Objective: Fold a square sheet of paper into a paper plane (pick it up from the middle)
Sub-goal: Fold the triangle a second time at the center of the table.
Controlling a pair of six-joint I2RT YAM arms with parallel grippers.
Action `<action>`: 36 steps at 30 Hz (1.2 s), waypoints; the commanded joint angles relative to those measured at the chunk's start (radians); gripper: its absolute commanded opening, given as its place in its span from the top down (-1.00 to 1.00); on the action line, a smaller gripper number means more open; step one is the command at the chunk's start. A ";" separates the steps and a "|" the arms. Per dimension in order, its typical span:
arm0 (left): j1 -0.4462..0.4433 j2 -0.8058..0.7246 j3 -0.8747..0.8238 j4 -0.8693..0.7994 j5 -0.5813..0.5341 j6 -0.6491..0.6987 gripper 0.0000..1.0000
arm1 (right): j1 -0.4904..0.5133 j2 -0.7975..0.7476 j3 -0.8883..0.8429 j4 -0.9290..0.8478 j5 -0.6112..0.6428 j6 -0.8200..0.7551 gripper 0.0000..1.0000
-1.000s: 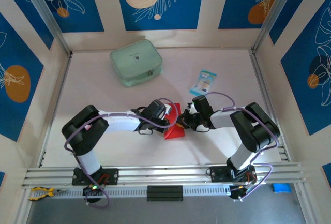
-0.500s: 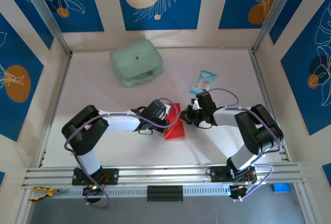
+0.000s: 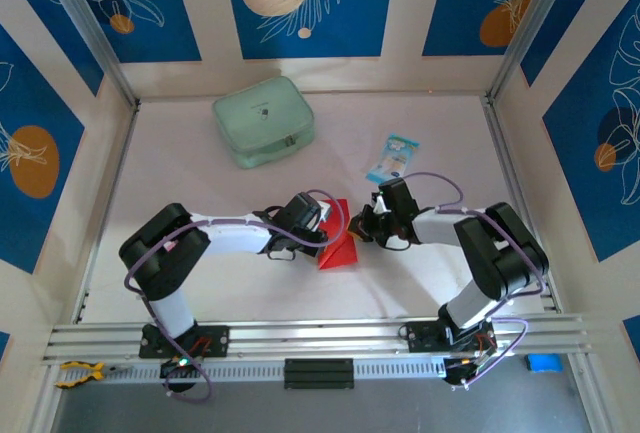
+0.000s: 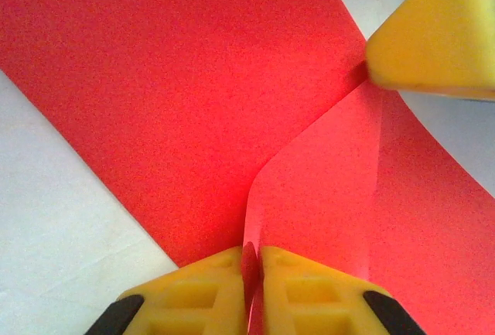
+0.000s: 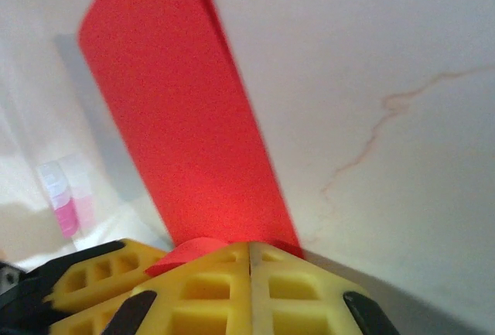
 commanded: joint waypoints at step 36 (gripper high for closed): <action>0.014 -0.117 0.039 -0.149 -0.008 -0.009 0.12 | 0.082 0.047 -0.054 -0.053 0.036 0.012 0.98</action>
